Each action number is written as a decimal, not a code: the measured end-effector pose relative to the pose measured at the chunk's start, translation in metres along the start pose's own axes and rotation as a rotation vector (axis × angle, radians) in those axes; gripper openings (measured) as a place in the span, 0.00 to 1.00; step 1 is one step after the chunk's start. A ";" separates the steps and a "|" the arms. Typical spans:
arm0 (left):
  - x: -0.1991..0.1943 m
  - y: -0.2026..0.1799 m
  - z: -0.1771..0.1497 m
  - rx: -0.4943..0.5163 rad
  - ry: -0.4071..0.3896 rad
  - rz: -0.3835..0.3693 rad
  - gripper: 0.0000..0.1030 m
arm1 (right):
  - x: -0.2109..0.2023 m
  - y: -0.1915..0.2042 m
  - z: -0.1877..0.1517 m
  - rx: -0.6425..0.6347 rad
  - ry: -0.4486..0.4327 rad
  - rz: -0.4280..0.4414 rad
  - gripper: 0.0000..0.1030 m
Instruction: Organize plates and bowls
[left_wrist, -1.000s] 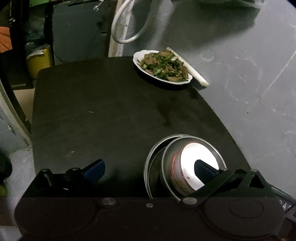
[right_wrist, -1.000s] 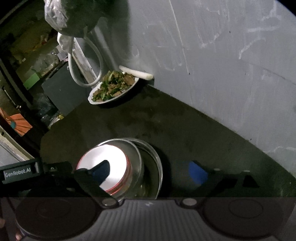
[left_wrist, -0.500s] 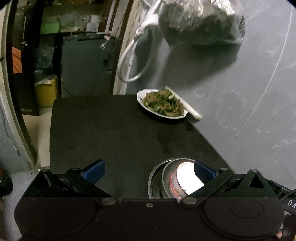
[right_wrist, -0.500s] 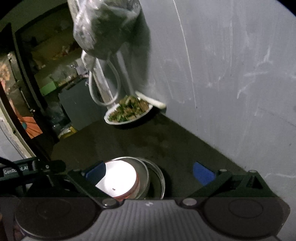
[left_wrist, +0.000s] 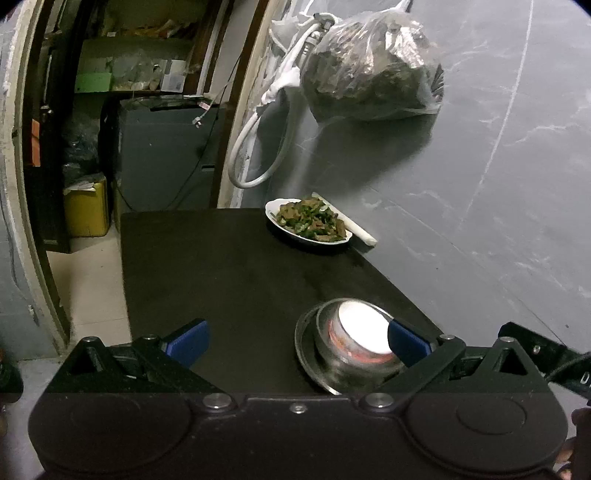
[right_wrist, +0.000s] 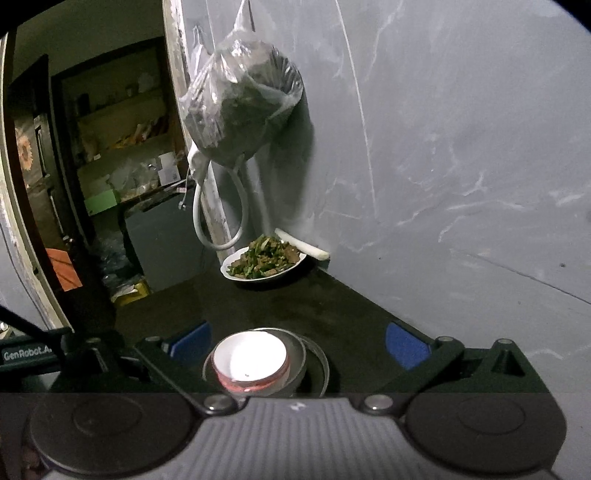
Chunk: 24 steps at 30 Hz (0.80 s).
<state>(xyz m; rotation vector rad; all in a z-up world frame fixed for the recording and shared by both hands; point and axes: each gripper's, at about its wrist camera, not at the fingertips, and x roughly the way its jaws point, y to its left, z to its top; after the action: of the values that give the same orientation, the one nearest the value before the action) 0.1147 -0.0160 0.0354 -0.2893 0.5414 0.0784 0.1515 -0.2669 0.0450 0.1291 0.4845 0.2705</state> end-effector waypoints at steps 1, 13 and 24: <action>-0.007 0.001 -0.004 0.003 -0.004 -0.003 0.99 | -0.006 0.002 -0.002 0.002 -0.002 -0.004 1.00; -0.072 0.010 -0.056 0.078 -0.059 0.007 0.99 | -0.084 0.025 -0.039 0.003 -0.047 -0.072 1.00; -0.100 0.020 -0.089 0.130 -0.093 0.076 0.99 | -0.122 0.033 -0.086 -0.036 -0.004 -0.070 1.00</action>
<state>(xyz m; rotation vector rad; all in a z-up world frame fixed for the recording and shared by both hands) -0.0184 -0.0228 0.0092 -0.1379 0.4627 0.1294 -0.0002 -0.2652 0.0296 0.0770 0.4790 0.2101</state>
